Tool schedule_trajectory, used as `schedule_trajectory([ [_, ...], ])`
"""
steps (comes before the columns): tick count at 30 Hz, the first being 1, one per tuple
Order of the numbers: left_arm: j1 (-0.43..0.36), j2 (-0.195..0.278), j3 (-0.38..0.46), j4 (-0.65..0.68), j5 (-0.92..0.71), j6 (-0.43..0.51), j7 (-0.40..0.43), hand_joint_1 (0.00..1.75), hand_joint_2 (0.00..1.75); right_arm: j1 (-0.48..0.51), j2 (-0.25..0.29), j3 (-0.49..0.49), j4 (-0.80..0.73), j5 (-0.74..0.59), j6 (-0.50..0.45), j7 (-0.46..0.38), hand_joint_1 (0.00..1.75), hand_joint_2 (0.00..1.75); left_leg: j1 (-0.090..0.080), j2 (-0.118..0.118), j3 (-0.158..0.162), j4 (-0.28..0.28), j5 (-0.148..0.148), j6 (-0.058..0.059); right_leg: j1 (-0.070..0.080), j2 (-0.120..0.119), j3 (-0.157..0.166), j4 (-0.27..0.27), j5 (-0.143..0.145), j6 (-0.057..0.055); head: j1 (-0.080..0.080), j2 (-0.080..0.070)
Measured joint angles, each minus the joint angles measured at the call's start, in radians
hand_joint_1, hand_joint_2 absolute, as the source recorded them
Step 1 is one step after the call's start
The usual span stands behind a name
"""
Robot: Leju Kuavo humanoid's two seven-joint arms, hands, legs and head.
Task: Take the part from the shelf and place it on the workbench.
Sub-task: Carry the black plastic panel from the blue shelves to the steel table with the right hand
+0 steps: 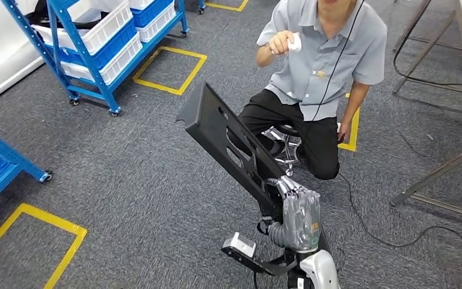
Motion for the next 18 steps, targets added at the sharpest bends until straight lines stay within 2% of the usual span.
schedule_trajectory([
  [1, -0.001, -0.001, 0.0, 0.0, -0.001, 0.0, 0.0, 0.0, 1.75, 0.004, -0.001, -0.002, -0.003, -0.001, -0.001, 0.0, 1.75, 1.75, 0.001, 0.01, 0.002, -0.005, 0.003, 0.006, 0.0, -0.001, -0.002, 0.003, -0.002, 0.005, 0.0, 0.0],
  [3, 0.001, -0.002, 0.0, 0.0, -0.002, 0.0, 0.0, 0.0, 1.75, 0.009, -0.002, -0.005, -0.008, -0.001, -0.003, 0.0, 1.75, 1.75, 0.003, 0.032, 0.006, -0.016, 0.01, 0.021, 0.002, -0.037, -0.026, 0.053, -0.037, 0.012, 0.003, 0.0],
  [5, 0.003, -0.002, 0.0, 0.0, -0.002, 0.0, 0.0, 0.0, 1.75, 0.01, -0.003, -0.007, -0.011, -0.001, -0.004, -0.001, 1.75, 1.75, -0.001, 0.055, 0.006, -0.018, 0.011, 0.031, 0.0, -0.082, -0.081, 0.172, -0.1, 0.017, 0.006, 0.0],
  [6, 0.003, -0.002, 0.0, 0.0, -0.002, 0.0, 0.0, 0.0, 1.75, 0.012, -0.003, -0.008, -0.011, -0.001, -0.004, -0.001, 1.75, 1.75, -0.003, 0.065, 0.006, -0.017, 0.01, 0.033, -0.003, -0.09, -0.107, 0.23, -0.123, 0.019, 0.006, 0.0],
  [7, 0.004, -0.002, 0.0, 0.0, -0.002, 0.0, 0.0, 0.0, 1.75, 0.015, -0.004, -0.009, -0.011, -0.001, -0.004, -0.001, 1.75, 1.75, -0.005, 0.076, 0.005, -0.017, 0.009, 0.033, -0.005, -0.093, -0.122, 0.265, -0.13, 0.022, 0.006, 0.0],
  [8, 0.004, -0.002, 0.0, 0.0, -0.002, 0.0, 0.0, 0.0, 1.75, 0.018, -0.005, -0.01, -0.011, -0.001, -0.005, -0.001, 1.75, 1.75, -0.005, 0.086, 0.005, -0.015, 0.008, 0.033, -0.007, -0.096, -0.119, 0.263, -0.12, 0.023, 0.006, 0.0],
  [9, 0.003, -0.002, 0.0, 0.0, -0.002, 0.0, 0.0, 0.0, 1.75, 0.02, -0.005, -0.012, -0.011, -0.001, -0.005, -0.001, 1.75, 1.75, -0.005, 0.095, 0.006, -0.014, 0.006, 0.032, -0.009, -0.101, -0.096, 0.221, -0.093, 0.023, 0.006, 0.0],
  [11, 0.003, -0.003, 0.0, 0.0, -0.002, -0.001, 0.0, 0.0, 1.75, 0.022, -0.006, -0.014, -0.013, -0.001, -0.005, -0.001, 1.75, 1.75, -0.007, 0.111, 0.008, -0.01, 0.0, 0.026, -0.005, -0.132, -0.022, 0.086, -0.038, 0.019, 0.006, 0.0],
  [12, 0.003, -0.003, 0.0, 0.0, -0.002, -0.002, 0.0, 0.0, 1.75, 0.023, -0.007, -0.015, -0.016, -0.001, -0.006, -0.001, 1.75, 1.75, -0.009, 0.117, 0.009, -0.008, -0.002, 0.022, -0.001, -0.147, 0.005, 0.034, -0.024, 0.015, 0.006, 0.0],
  [13, 0.003, -0.003, 0.0, 0.0, -0.002, -0.002, 0.0, 0.0, 1.75, 0.025, -0.007, -0.017, -0.019, -0.001, -0.007, -0.003, 1.75, 1.75, -0.011, 0.123, 0.011, -0.007, -0.004, 0.017, 0.004, -0.157, 0.017, 0.008, -0.021, 0.011, 0.006, 0.0],
  [14, 0.003, -0.003, 0.0, 0.0, -0.002, -0.002, 0.0, 0.0, 1.75, 0.027, -0.008, -0.019, -0.022, -0.001, -0.007, -0.004, 1.75, 1.75, -0.013, 0.129, 0.012, -0.007, -0.006, 0.012, 0.008, -0.158, 0.017, 0.002, -0.024, 0.007, 0.005, 0.0],
  [16, 0.001, -0.003, 0.0, 0.0, -0.002, -0.002, -0.001, 0.0, 1.75, 0.032, -0.009, -0.024, -0.03, -0.002, -0.008, -0.008, 1.75, 1.75, -0.01, 0.135, 0.015, -0.006, -0.01, 0.002, 0.007, -0.139, 0.018, -0.004, -0.019, -0.001, 0.005, 0.0],
  [18, 0.001, -0.002, 0.0, 0.0, -0.002, -0.002, -0.002, 0.0, 1.75, 0.034, -0.009, -0.027, -0.036, -0.004, -0.009, -0.011, 1.75, 1.75, -0.007, 0.108, 0.001, 0.032, -0.042, -0.007, 0.001, -0.124, 0.023, -0.013, -0.013, -0.013, 0.004, 0.0],
])
